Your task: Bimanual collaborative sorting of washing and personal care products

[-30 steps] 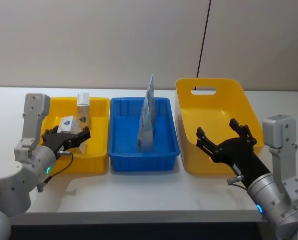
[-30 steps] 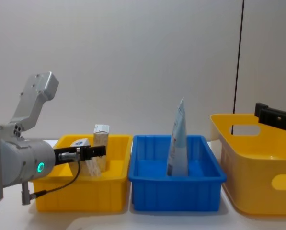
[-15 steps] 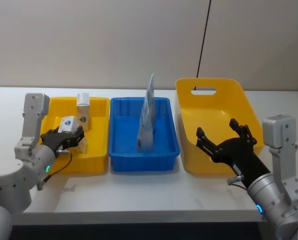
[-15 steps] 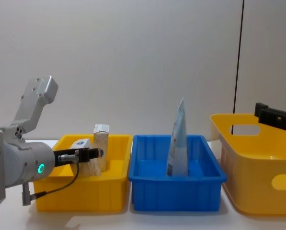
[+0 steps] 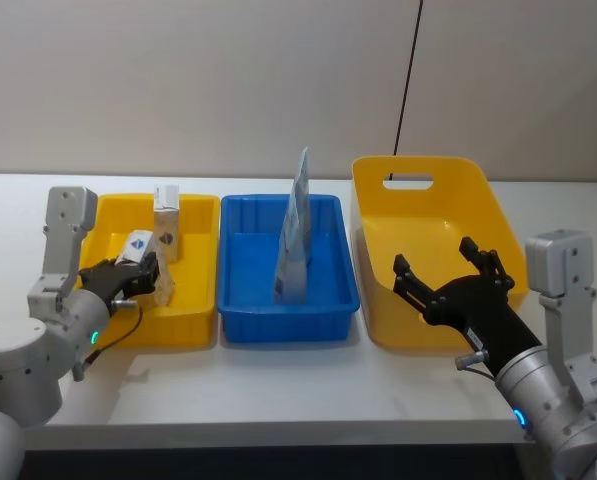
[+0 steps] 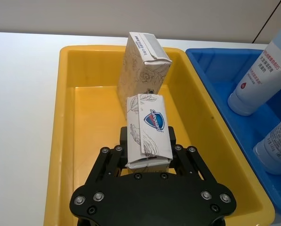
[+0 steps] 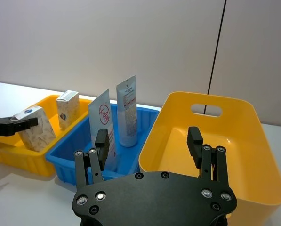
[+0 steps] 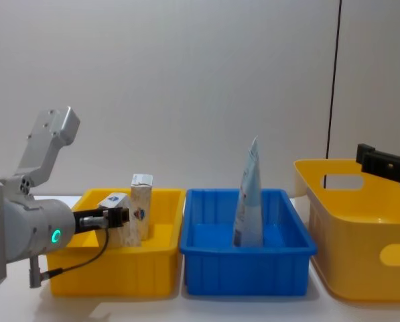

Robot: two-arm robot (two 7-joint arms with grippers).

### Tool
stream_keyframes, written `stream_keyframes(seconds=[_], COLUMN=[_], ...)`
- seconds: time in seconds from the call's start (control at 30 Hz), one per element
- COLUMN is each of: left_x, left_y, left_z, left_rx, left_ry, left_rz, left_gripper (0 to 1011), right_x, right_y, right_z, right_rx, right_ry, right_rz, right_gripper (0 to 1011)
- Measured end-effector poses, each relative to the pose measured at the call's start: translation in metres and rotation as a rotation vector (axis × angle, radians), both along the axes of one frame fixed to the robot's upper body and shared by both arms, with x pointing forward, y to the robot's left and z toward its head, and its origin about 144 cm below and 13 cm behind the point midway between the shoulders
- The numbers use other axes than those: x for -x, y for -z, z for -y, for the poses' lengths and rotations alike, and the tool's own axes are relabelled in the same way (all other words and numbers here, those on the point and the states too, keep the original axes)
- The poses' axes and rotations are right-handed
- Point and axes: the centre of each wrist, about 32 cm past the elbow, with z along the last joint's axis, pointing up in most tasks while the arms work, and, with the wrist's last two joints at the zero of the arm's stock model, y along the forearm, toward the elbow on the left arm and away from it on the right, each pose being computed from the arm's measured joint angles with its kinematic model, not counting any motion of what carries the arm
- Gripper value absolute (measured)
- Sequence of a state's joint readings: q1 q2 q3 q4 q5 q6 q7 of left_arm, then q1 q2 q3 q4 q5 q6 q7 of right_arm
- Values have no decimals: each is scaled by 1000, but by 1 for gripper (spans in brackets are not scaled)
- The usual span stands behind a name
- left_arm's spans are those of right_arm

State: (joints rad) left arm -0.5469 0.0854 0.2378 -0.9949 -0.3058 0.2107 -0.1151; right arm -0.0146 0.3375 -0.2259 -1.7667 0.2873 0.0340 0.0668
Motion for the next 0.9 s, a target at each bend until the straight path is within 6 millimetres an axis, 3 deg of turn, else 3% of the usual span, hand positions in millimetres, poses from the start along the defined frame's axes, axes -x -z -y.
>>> stream_keyframes(seconds=[0.37,0.9], left_x=[5,18], left_y=[-9,-49], left_z=[-8,-41], left_rx=[-29,-103], left_ry=[0,130], left_rz=[42,230], left_gripper=[378,378], right_x=[0,0], right_y=[0,0], right_z=[0,0], right_rx=[0,0], right_ry=[0,0], right_rz=[0,0], right_gripper=[1002,1002])
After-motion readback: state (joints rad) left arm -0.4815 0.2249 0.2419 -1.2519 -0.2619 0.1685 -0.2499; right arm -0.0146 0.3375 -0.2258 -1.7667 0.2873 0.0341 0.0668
